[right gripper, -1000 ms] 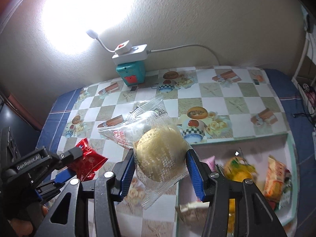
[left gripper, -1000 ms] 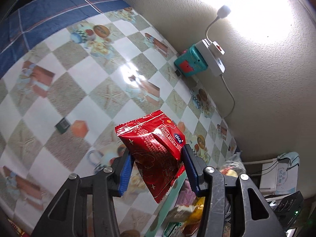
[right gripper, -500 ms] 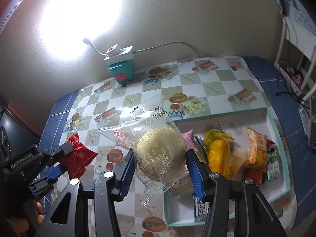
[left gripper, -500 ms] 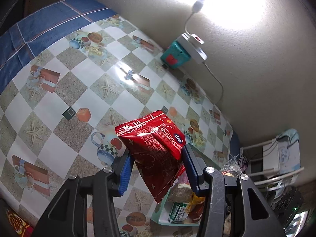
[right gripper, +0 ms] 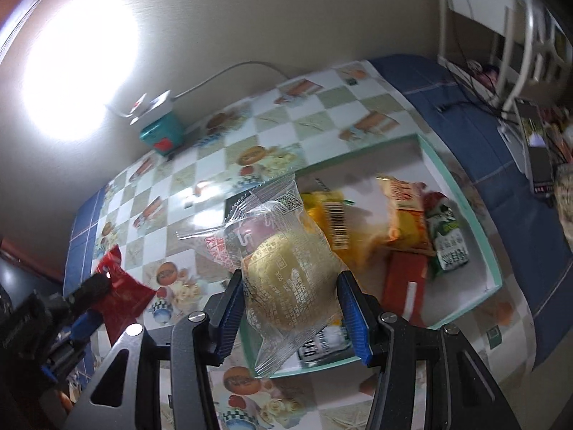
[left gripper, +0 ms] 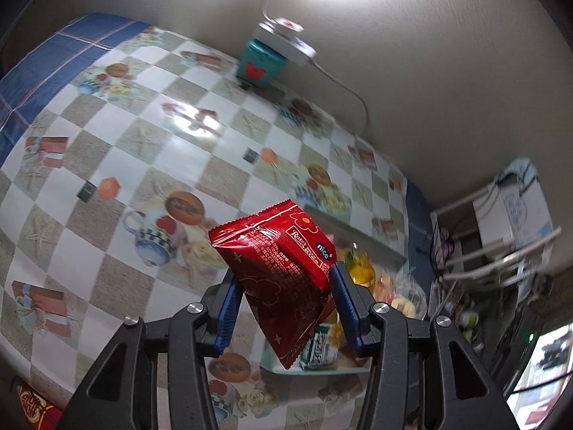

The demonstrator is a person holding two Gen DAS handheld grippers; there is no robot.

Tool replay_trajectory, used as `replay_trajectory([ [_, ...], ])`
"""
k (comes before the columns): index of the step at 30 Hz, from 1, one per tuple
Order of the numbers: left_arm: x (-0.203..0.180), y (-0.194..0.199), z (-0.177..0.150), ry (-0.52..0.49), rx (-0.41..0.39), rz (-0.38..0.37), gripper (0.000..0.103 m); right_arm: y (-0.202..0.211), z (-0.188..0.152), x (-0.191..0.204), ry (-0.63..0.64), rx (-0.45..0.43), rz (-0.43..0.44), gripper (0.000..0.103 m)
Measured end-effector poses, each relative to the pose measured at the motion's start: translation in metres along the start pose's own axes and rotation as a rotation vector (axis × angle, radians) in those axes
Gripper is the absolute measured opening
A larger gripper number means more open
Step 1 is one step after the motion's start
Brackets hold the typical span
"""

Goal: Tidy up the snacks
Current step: 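Carry the red wafer pack and bread roll over the tray with both grippers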

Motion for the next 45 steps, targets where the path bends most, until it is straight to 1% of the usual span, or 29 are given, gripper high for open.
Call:
replay_trajectory([
  [4,-0.019,-0.017,-0.01,-0.041,0.065,-0.031,0.051,-0.005,0.009,-0.019,-0.05,0.004,-0.013,0.054],
  [9,-0.041,-0.032,-0.021,-0.123,0.114,-0.008,0.051,-0.005,0.017,-0.039,-0.115,0.002,-0.032,0.054],
  [12,-0.053,-0.042,-0.028,-0.169,0.148,-0.004,0.051,-0.006,0.022,-0.05,-0.128,-0.009,-0.085,0.055],
  [14,-0.059,-0.049,-0.033,-0.193,0.17,0.002,0.051,-0.014,0.022,-0.06,-0.147,0.008,-0.119,0.055],
  [17,-0.065,-0.062,-0.041,-0.23,0.212,0.02,0.051,-0.031,0.019,-0.072,-0.182,0.061,-0.143,0.055],
  [20,-0.068,-0.073,-0.048,-0.255,0.247,0.035,0.051,-0.04,0.016,-0.079,-0.197,0.084,-0.163,0.055],
  [26,-0.068,-0.091,-0.059,-0.275,0.3,0.055,0.051,-0.049,0.012,-0.082,-0.212,0.114,-0.165,0.055],
  [29,-0.067,-0.097,-0.062,-0.28,0.317,0.062,0.051,-0.05,0.011,-0.081,-0.212,0.115,-0.168,0.055],
  [37,-0.067,-0.103,-0.065,-0.293,0.328,0.064,0.052,-0.054,0.01,-0.077,-0.202,0.124,-0.177,0.056],
  [41,-0.064,-0.106,-0.066,-0.272,0.347,0.064,0.06,-0.053,0.009,-0.079,-0.209,0.131,-0.192,0.059],
  [45,-0.063,-0.107,-0.067,-0.272,0.356,0.07,0.064,-0.055,0.008,-0.081,-0.216,0.146,-0.205,0.062],
])
Point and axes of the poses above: each gripper's, at about its wrist camera, not at the fingertips, and y roughly against the way its jaws point, x to its left, z to its top, the point moved 6 cm from there along -y, roughly the way its jaws point, and after that the axes turned 15 degrees about -y, right-handed, at the moved point
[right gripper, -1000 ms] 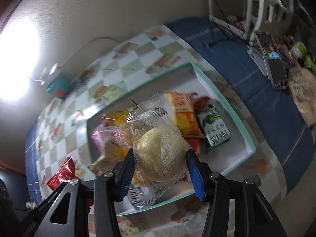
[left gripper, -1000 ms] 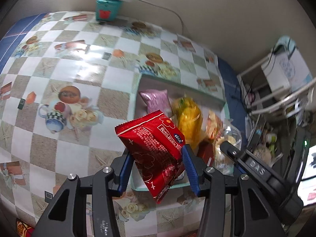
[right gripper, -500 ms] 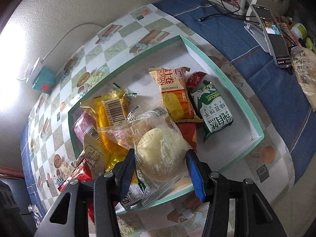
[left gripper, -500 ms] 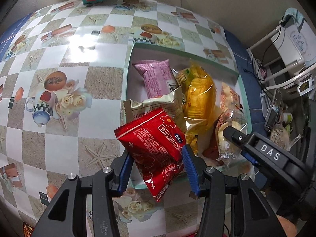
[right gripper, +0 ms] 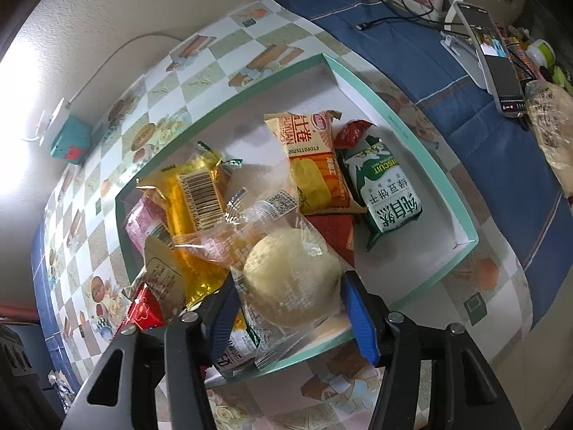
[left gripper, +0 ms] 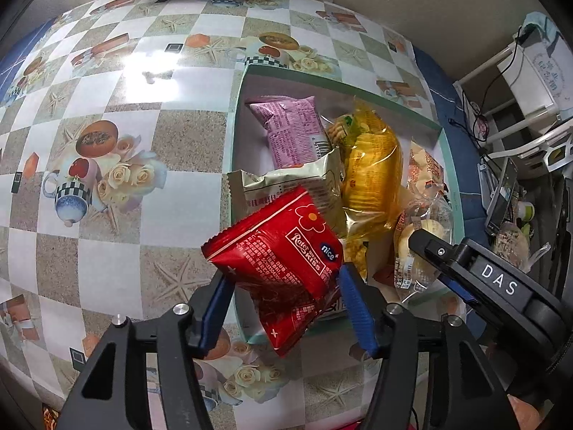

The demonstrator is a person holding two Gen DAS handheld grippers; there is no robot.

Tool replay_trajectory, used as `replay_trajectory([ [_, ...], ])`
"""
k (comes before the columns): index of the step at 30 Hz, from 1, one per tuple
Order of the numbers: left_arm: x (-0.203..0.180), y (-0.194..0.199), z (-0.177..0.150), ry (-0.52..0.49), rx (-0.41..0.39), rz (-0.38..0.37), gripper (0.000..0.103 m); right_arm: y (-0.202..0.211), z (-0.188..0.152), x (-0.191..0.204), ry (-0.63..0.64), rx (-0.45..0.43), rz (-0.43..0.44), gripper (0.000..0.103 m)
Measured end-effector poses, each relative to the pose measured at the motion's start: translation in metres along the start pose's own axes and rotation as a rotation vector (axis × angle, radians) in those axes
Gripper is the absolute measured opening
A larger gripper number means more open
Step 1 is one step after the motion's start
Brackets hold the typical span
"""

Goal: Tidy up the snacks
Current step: 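Carry the red wafer pack and bread roll over the tray with both grippers, then open both grippers to drop the wafer pack and bread roll into the tray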

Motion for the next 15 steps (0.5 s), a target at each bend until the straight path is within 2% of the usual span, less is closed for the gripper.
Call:
replay_trajectory([
  [2,0.001,0.0,0.0,-0.002,0.003,0.007,0.068,0.0,0.0,0.0,0.004,0.0,-0.008,0.065],
  [8,0.004,0.004,-0.001,0.0,0.007,0.002,0.071,0.003,0.001,0.0,0.011,-0.008,-0.024,0.073],
  [11,0.005,0.008,0.001,0.005,-0.01,-0.005,0.079,0.003,0.001,0.0,0.014,-0.009,-0.028,0.077],
  [14,0.007,0.014,0.003,0.009,-0.022,-0.006,0.08,0.004,0.001,-0.001,0.018,-0.014,-0.026,0.078],
  [15,0.008,0.016,0.004,0.011,-0.027,-0.001,0.081,0.005,0.002,-0.001,0.018,-0.018,-0.025,0.082],
])
Point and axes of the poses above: each gripper's, at about its wrist camera, not at the fingertips, and y roughly against the way its jaws point, x to its left, z to its top, the point moved 6 cm from there along -y, roughly the way its jaws point, and after that the axes turned 15 degrees about -y, right-handed, at the moved point
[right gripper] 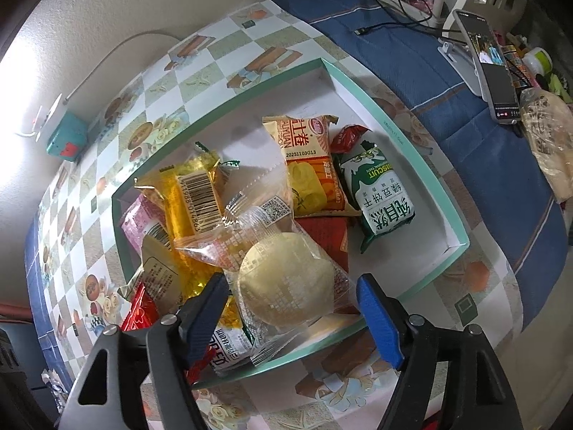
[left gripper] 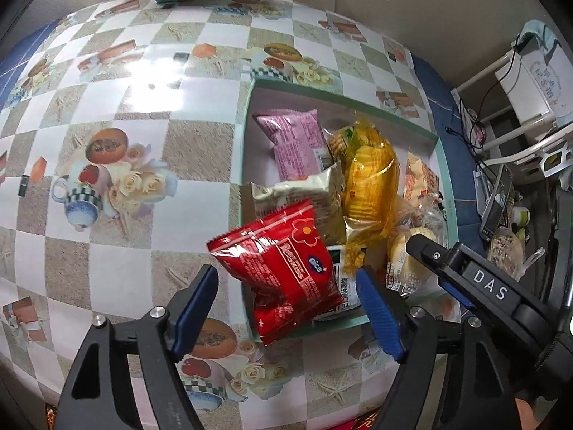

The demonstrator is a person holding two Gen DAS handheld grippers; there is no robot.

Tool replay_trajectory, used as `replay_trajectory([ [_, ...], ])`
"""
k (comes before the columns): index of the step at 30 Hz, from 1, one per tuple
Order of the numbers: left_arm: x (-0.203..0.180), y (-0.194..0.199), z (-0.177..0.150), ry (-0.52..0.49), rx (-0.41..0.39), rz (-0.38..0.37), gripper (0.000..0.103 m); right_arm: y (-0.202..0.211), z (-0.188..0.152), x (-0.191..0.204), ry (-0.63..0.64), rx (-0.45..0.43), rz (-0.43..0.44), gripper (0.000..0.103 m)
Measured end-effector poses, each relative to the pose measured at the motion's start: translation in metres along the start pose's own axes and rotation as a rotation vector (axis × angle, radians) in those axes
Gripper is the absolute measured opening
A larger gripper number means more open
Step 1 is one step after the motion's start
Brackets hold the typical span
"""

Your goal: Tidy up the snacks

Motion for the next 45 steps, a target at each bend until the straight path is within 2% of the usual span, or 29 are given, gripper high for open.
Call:
replay_trajectory([
  [3,0.009,0.011,0.003,0.013,-0.038,0.03,0.085,0.003,0.002,0.0,-0.005,-0.014,0.009,0.097],
  [5,0.016,0.016,0.005,0.031,-0.063,0.055,0.089,0.004,0.003,0.0,-0.005,-0.019,0.017,0.1],
  [9,0.036,0.025,0.007,0.064,-0.107,0.156,0.095,0.004,0.002,0.003,0.002,-0.021,0.025,0.103],
  [14,0.052,0.027,0.008,0.067,-0.102,0.249,0.096,0.007,-0.001,0.011,0.03,-0.035,0.046,0.103],
  [28,0.068,0.054,0.009,0.06,-0.203,0.294,0.097,0.035,-0.019,0.03,0.149,-0.121,0.066,0.103],
  [32,0.068,0.069,-0.007,0.074,-0.239,0.267,0.097,0.041,-0.031,0.031,0.18,-0.133,0.088,0.103],
  [37,0.073,0.083,-0.035,0.097,-0.277,0.278,0.097,0.052,-0.05,0.027,0.221,-0.171,0.09,0.103],
  [42,0.082,0.087,-0.065,0.093,-0.238,0.385,0.097,0.056,-0.072,0.021,0.259,-0.178,0.092,0.103],
  [45,0.087,0.087,-0.079,0.101,-0.211,0.378,0.097,0.058,-0.085,0.018,0.283,-0.179,0.087,0.103],
])
Point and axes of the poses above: each gripper's, at about its wrist camera, not at the fingertips, and y roughly against the way its jaws point, x to its left, z to its top, the point moved 6 cm from there along -y, roughly the way its jaws point, and after that the axes turned 15 degrees about -y, right-handed, at the moved point
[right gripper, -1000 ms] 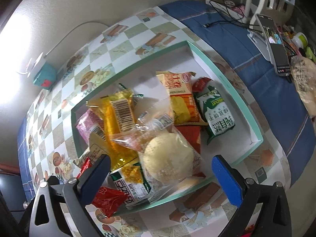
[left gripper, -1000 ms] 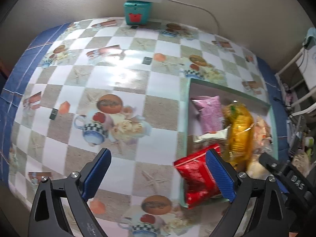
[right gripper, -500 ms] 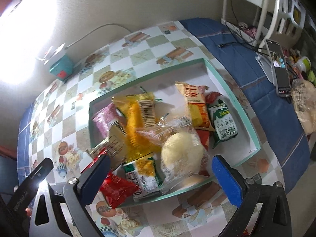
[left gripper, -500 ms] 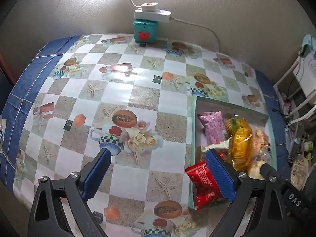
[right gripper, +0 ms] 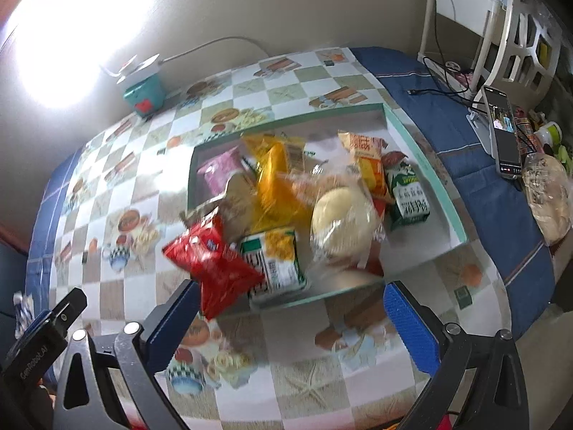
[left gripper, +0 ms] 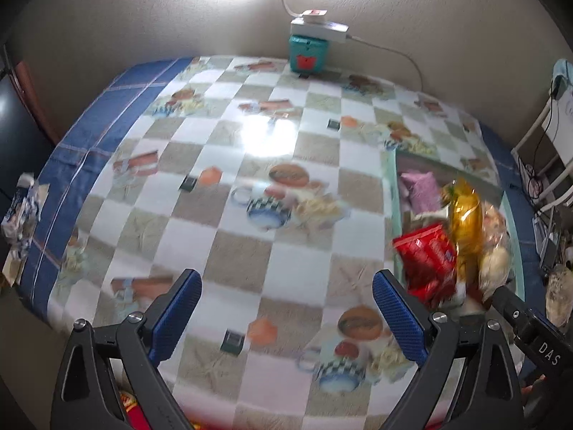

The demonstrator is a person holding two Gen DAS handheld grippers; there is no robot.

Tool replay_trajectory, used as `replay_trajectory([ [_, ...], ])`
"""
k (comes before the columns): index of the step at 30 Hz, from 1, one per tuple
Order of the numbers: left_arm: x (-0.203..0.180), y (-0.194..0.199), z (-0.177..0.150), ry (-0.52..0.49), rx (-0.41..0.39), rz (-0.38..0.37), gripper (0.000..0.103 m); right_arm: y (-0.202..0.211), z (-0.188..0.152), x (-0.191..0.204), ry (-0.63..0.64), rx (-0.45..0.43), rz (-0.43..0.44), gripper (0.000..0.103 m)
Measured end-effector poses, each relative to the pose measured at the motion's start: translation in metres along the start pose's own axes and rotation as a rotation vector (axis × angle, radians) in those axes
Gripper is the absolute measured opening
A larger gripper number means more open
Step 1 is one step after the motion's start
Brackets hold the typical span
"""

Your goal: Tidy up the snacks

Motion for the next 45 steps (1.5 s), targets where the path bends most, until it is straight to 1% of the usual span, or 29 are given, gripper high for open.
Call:
replay_trajectory([
  [3,0.001,0.0,-0.011,-0.015,0.031,-0.009,0.097,0.005,-0.009,0.0,0.024,-0.01,-0.005,0.103],
  [6,0.001,0.003,-0.016,-0.032,0.053,0.011,0.097,0.008,-0.015,0.001,0.038,-0.015,-0.007,0.103],
  [10,0.002,0.007,-0.019,-0.042,0.052,0.015,0.097,0.012,-0.019,0.001,0.047,-0.025,-0.012,0.103],
  [14,0.004,0.011,-0.02,-0.055,0.058,0.049,0.096,0.015,-0.021,0.002,0.058,-0.04,-0.013,0.103],
  [18,0.004,0.012,-0.02,-0.058,0.057,0.065,0.097,0.017,-0.021,0.004,0.069,-0.049,-0.012,0.103],
  [24,0.002,0.012,-0.019,-0.069,0.056,0.063,0.097,0.016,-0.022,0.008,0.08,-0.045,-0.007,0.103],
  [36,0.005,0.008,-0.019,-0.06,0.07,0.051,0.097,0.015,-0.02,0.011,0.093,-0.05,-0.019,0.103],
  [45,0.007,0.007,-0.02,-0.048,0.076,0.055,0.097,0.015,-0.02,0.012,0.092,-0.051,-0.021,0.103],
])
Point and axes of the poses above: each gripper's, at about its wrist camera, not at the fingertips, and y roughly against the way its jaws point, x to its left, z to its top, the point moved 6 cm from there along -y, roughly the way its jaws point, and after that the axes turned 15 degrees about -y, right-handed, at the moved point
